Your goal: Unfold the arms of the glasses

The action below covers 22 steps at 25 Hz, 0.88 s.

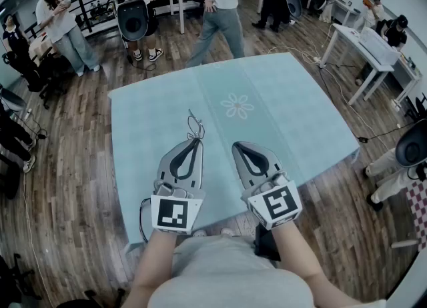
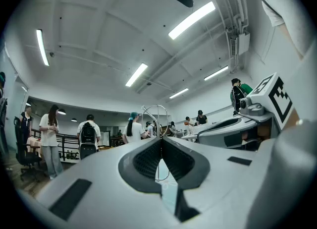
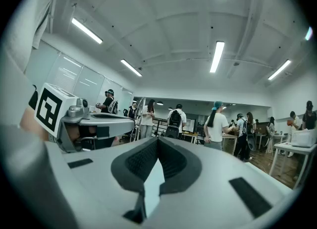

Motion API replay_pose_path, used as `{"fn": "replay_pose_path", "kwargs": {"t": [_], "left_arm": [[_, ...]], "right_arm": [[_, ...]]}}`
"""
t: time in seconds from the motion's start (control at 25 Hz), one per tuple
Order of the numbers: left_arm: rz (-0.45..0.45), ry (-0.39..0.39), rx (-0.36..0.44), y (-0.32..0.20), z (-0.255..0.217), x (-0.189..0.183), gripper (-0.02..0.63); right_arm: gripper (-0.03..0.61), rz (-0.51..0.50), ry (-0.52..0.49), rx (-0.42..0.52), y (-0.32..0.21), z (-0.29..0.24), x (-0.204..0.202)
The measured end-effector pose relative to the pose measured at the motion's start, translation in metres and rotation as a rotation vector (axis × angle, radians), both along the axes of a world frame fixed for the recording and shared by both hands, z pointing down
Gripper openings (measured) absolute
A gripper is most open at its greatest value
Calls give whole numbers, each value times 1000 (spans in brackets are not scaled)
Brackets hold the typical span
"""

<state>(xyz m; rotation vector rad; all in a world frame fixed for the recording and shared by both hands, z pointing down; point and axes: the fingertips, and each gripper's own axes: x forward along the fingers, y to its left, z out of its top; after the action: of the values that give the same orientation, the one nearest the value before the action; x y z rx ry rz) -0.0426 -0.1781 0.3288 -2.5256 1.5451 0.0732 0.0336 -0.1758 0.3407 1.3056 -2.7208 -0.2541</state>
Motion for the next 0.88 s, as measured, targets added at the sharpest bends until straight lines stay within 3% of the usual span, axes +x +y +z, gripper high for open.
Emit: {"fn": "replay_pose_path", "kwargs": {"t": [0.48, 0.88], "left_arm": [[16, 32, 4, 5, -6, 1, 12], [119, 61, -19, 11, -9, 3, 12]], "right_arm": [[8, 0, -15, -9, 2, -2, -2], [8, -9, -23, 2, 6, -2, -9]]}}
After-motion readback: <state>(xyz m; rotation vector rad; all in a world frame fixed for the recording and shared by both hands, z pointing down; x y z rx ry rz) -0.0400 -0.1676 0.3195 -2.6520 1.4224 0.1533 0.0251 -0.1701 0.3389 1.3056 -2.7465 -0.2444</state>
